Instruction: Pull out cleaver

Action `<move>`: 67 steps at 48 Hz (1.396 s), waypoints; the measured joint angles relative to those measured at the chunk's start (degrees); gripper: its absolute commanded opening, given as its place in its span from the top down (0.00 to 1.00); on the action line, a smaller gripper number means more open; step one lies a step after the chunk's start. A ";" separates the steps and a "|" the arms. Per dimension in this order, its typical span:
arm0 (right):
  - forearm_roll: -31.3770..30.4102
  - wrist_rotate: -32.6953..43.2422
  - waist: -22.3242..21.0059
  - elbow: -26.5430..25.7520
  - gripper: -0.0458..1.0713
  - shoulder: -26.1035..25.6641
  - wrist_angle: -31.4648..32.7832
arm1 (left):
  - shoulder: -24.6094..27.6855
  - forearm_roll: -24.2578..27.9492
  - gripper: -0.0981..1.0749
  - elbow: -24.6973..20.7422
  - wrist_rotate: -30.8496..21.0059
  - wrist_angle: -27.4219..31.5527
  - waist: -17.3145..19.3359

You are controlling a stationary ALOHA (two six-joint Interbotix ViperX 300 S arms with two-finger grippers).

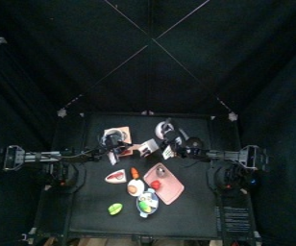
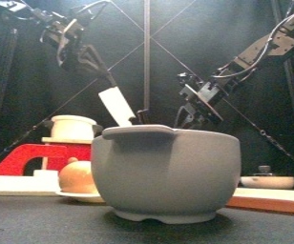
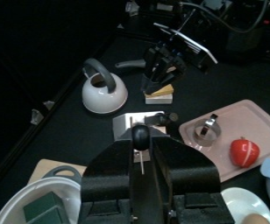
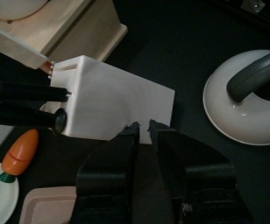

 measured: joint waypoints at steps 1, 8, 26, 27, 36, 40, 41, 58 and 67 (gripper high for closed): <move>0.00 -0.09 0.00 0.00 0.42 0.00 0.00 | -0.79 0.00 0.54 0.44 0.09 -0.09 -0.26; 0.00 -0.18 0.00 0.09 0.42 0.00 0.00 | -4.22 -0.18 0.54 2.37 -0.18 -2.02 -2.20; 0.00 -0.18 1.58 0.53 0.42 -2.64 0.00 | -2.64 0.09 0.54 4.39 0.09 -14.77 -5.54; 0.09 -0.09 1.67 0.62 0.42 -2.81 0.00 | -2.55 0.18 0.54 4.39 0.09 -14.77 -5.54; 0.00 -0.09 2.11 1.23 0.42 -3.43 0.00 | -2.64 0.44 0.54 4.48 0.09 -15.29 -5.45; 0.00 -0.18 2.11 1.32 0.42 -3.43 0.09 | -2.64 0.44 0.54 4.48 0.09 -15.73 -5.45; 0.00 -0.09 2.11 1.32 0.42 -3.52 0.00 | -2.64 0.44 0.54 4.48 0.09 -15.82 -5.45; -0.09 -0.18 2.64 1.49 0.42 -4.39 0.09 | 2.46 1.85 0.54 4.48 0.97 -20.74 -5.54; -0.09 -0.09 3.52 2.02 0.42 -5.89 0.09 | 5.10 3.34 0.54 4.48 2.99 -22.41 -5.54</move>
